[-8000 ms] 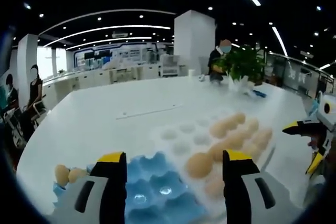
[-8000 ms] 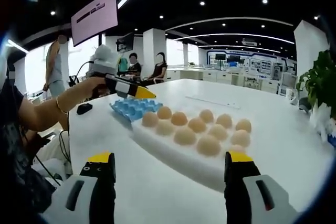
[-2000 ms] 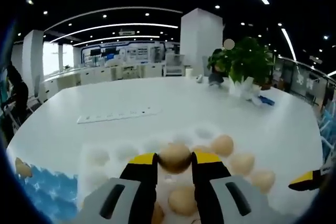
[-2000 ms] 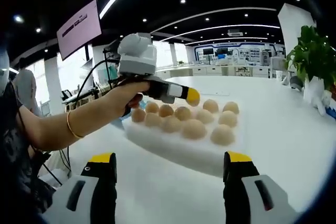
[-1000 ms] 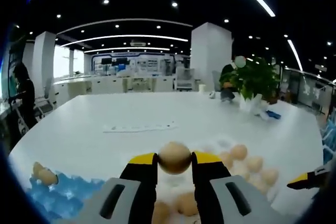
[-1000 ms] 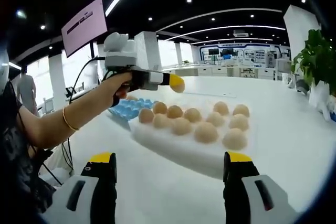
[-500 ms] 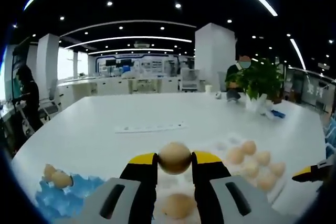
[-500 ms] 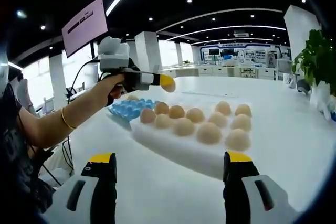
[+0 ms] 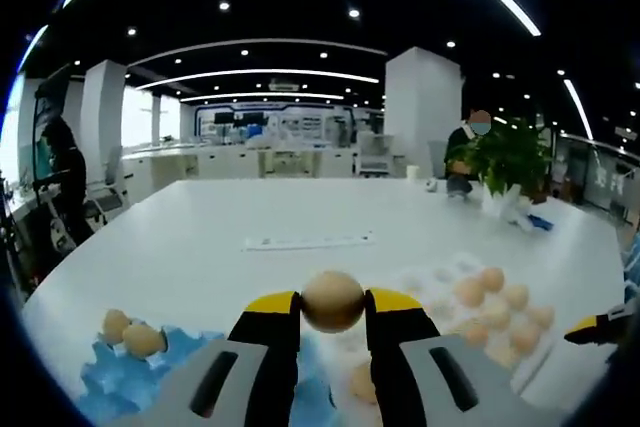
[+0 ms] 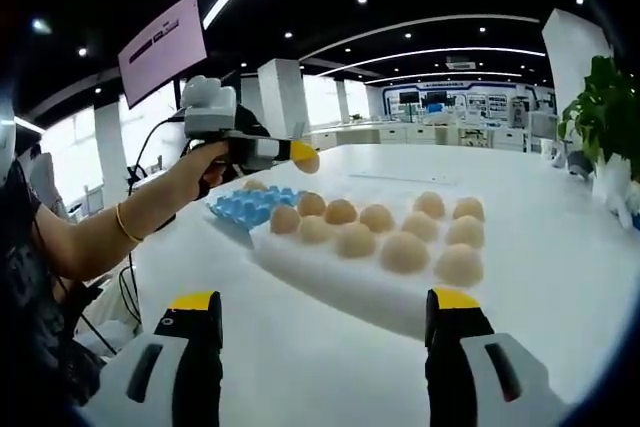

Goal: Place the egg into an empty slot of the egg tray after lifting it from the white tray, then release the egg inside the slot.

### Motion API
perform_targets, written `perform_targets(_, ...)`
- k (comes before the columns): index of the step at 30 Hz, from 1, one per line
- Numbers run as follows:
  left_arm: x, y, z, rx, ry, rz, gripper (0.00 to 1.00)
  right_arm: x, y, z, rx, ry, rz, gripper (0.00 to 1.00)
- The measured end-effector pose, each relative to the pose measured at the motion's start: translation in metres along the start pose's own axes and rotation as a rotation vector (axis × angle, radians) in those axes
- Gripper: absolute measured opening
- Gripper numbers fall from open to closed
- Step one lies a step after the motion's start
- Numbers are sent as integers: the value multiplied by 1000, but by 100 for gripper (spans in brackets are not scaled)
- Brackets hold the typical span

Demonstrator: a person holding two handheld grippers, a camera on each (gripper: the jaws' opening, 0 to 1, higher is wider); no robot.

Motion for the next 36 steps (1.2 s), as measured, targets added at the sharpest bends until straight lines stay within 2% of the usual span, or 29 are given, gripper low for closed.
perform_targets(21, 6, 14, 56, -87, 34, 20, 25, 1, -5, 8, -14, 4, 6, 87)
perform_targets(36, 17, 22, 81, -124, 63, 40, 25, 2, -6, 12, -22, 9, 9, 87)
Point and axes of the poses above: the point that each gripper's makers call its tool centre point, and the gripper's own axes: y roughly backward along the fingers, z roughly to its left, x roughly out of its underside, the point moved 6 cm from there along y, roughly backward along the fingers, and after that the axes turned 8 degrees about -y, right-handed, at the moved point
